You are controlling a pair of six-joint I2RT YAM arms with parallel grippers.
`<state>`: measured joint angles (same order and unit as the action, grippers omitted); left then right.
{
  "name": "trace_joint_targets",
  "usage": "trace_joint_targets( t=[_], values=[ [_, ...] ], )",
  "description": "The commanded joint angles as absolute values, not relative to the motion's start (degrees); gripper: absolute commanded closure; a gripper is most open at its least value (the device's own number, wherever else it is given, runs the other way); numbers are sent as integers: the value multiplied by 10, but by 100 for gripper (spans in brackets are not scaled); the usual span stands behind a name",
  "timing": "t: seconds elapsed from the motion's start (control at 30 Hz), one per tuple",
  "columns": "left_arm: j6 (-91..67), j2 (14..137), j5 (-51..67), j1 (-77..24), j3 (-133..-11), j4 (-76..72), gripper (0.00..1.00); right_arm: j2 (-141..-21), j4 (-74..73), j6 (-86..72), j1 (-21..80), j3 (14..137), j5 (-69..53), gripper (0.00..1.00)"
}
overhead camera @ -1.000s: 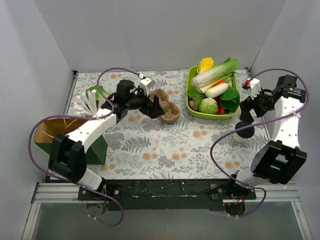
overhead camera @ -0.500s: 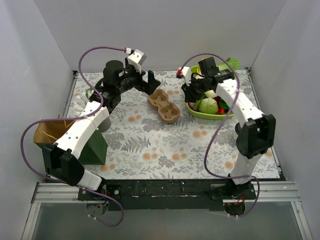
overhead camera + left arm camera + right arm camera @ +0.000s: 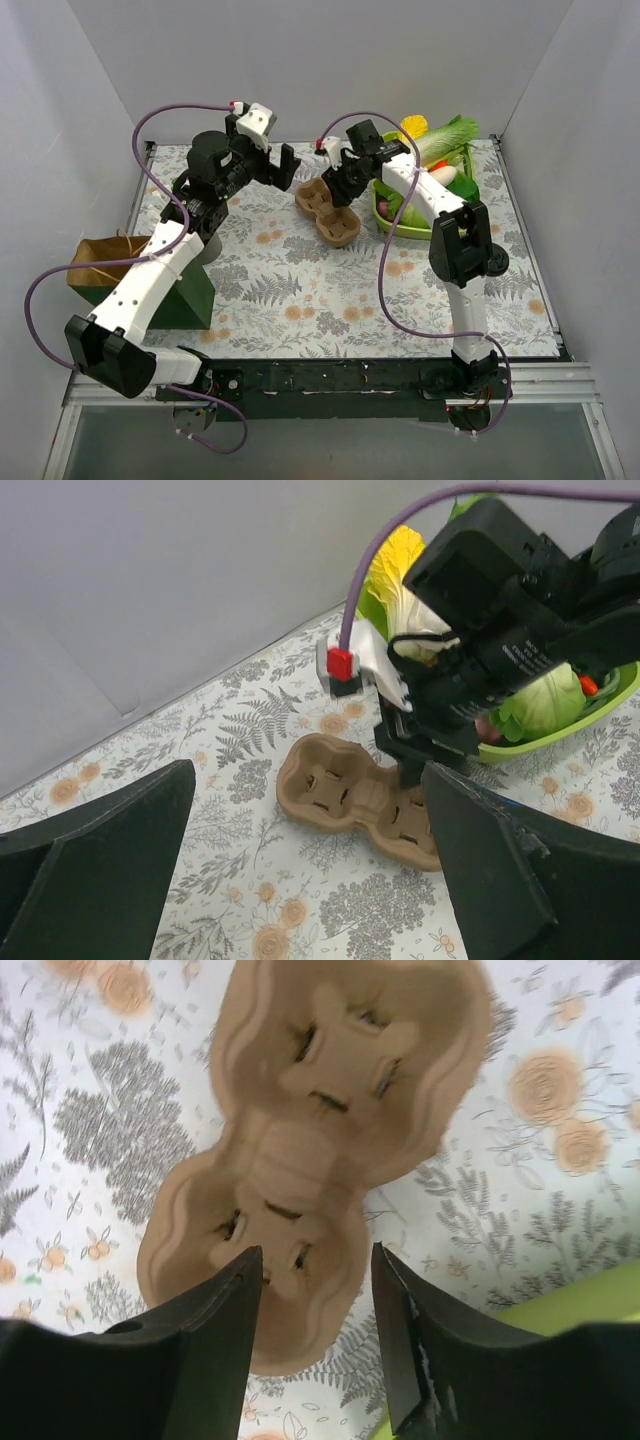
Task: Pack the takeout coffee
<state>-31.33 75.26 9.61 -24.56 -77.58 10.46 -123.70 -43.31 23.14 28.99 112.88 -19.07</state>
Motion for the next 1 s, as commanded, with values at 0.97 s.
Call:
trace_joint_targets(
  t=[0.97],
  values=[
    [-337,710,105,-244,-705,105,2,-1296,-431,108,353,1209,-62,44]
  ],
)
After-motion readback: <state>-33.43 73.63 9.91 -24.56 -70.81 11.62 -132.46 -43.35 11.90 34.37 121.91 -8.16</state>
